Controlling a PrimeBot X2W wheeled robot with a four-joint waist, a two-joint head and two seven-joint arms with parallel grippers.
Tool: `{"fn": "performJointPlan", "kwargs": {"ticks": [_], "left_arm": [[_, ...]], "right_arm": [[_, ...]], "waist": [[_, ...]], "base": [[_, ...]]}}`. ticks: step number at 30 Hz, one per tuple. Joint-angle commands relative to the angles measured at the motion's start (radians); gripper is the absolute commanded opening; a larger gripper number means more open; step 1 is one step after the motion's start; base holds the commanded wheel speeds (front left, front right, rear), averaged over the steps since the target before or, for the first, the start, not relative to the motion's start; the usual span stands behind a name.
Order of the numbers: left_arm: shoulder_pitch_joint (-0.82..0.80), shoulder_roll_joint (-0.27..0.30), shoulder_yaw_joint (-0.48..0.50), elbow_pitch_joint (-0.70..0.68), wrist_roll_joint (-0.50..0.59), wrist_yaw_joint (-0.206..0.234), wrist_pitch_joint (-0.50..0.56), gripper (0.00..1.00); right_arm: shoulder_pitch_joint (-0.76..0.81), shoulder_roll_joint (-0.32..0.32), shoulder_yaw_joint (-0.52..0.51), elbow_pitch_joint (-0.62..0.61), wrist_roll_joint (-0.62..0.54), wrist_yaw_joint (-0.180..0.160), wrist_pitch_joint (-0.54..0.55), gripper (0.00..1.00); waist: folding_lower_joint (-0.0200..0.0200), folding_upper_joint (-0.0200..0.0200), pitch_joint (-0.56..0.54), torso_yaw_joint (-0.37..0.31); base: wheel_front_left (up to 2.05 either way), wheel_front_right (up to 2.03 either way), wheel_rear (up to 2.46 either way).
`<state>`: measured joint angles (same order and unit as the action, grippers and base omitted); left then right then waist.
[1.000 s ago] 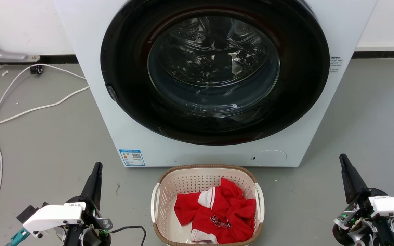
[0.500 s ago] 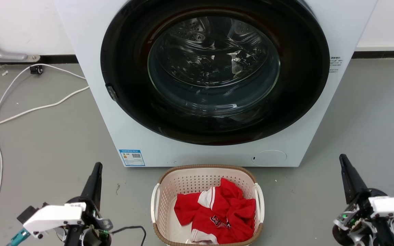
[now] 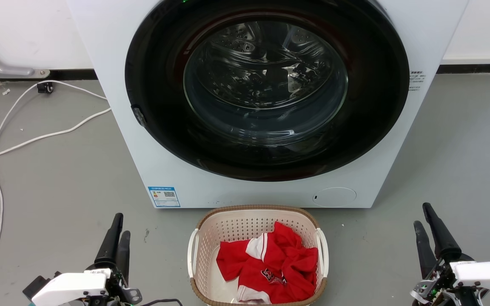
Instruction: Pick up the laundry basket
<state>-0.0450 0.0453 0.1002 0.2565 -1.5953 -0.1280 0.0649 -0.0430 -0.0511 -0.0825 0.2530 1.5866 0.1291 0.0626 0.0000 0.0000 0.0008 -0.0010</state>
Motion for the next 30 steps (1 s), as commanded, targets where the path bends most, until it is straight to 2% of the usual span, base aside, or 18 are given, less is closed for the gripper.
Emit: {"fn": "performJointPlan", "kwargs": {"ticks": [1,9,19,26,30], "left_arm": [[-0.006,0.003,0.001,-0.028,0.008,0.000,-0.012,1.00],[0.005,0.003,0.034,-0.043,0.037,-0.001,-0.048,1.00],[0.007,0.004,0.081,-0.050,0.106,-0.001,-0.084,1.00],[0.005,0.004,0.122,-0.086,0.232,-0.001,-0.111,1.00],[0.002,0.004,0.144,-0.130,0.354,0.006,-0.125,1.00]], "right_arm": [[-0.008,-0.003,0.004,-0.026,-0.015,0.001,-0.011,1.00],[0.002,-0.003,0.002,-0.044,-0.084,0.002,-0.046,1.00],[0.000,-0.002,-0.005,-0.074,-0.271,0.002,-0.083,1.00],[0.000,-0.002,0.002,-0.115,-0.464,0.002,-0.110,1.00],[0.000,-0.002,0.017,-0.142,-0.595,0.002,-0.123,1.00]], "waist": [[0.0000,0.0000,0.000,0.000],[0.0000,0.0000,-0.002,0.000],[0.0000,0.0000,-0.004,0.001],[0.0000,0.0000,-0.004,0.002],[0.0000,0.0000,-0.003,0.003]], "base": [[0.00,0.00,0.00],[0.00,0.00,0.00],[0.00,0.00,0.00],[0.00,0.00,0.00],[0.00,0.00,0.00]]}}
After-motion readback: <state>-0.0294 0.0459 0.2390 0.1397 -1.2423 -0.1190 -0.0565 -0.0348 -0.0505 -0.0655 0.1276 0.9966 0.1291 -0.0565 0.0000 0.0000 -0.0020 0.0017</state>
